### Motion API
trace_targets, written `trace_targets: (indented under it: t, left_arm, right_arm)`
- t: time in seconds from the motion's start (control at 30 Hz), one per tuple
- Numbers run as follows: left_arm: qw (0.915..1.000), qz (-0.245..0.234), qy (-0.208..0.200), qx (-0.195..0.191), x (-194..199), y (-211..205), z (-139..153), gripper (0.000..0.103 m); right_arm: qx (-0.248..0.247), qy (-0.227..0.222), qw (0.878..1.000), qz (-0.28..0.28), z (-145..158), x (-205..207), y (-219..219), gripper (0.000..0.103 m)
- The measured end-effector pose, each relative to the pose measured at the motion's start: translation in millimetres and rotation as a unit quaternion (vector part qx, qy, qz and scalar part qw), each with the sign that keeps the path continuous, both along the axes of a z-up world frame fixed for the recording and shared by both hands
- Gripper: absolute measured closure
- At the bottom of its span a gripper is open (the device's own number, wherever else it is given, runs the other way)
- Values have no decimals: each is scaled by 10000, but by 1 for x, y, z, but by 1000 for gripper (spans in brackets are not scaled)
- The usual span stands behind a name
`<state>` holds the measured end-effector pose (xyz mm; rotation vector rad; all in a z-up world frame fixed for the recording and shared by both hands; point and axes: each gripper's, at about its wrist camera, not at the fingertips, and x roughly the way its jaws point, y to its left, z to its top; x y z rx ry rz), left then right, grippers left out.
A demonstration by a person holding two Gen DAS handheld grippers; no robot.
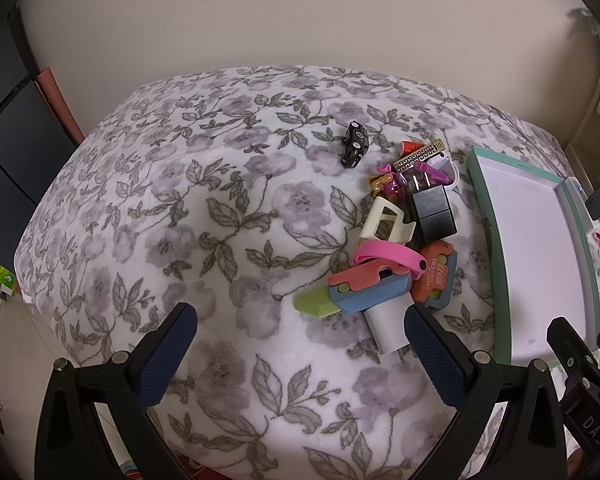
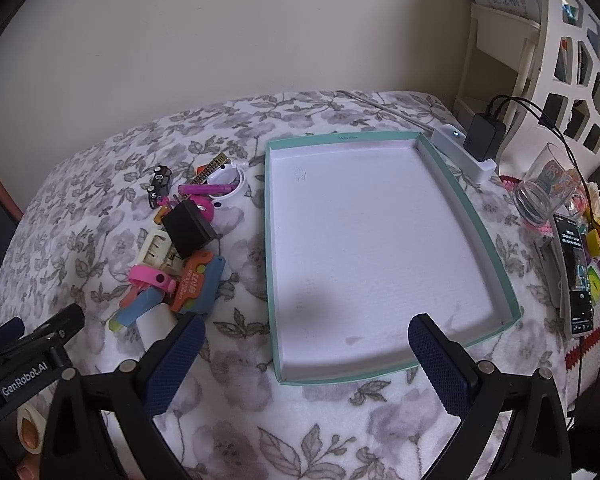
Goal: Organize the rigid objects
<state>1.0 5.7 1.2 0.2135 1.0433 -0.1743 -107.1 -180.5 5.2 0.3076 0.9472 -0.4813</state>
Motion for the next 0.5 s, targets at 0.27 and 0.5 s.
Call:
trace_targets:
  t: [0.27, 0.5]
  left_arm:
    - [10000, 3, 3, -6, 0, 0, 0, 0]
    - [10000, -1, 2, -12, 0, 1, 0, 0]
  right_arm:
    - [3, 3, 10000, 2, 0, 0, 0, 0]
    - [3, 2, 10000, 4, 0, 0, -1, 0]
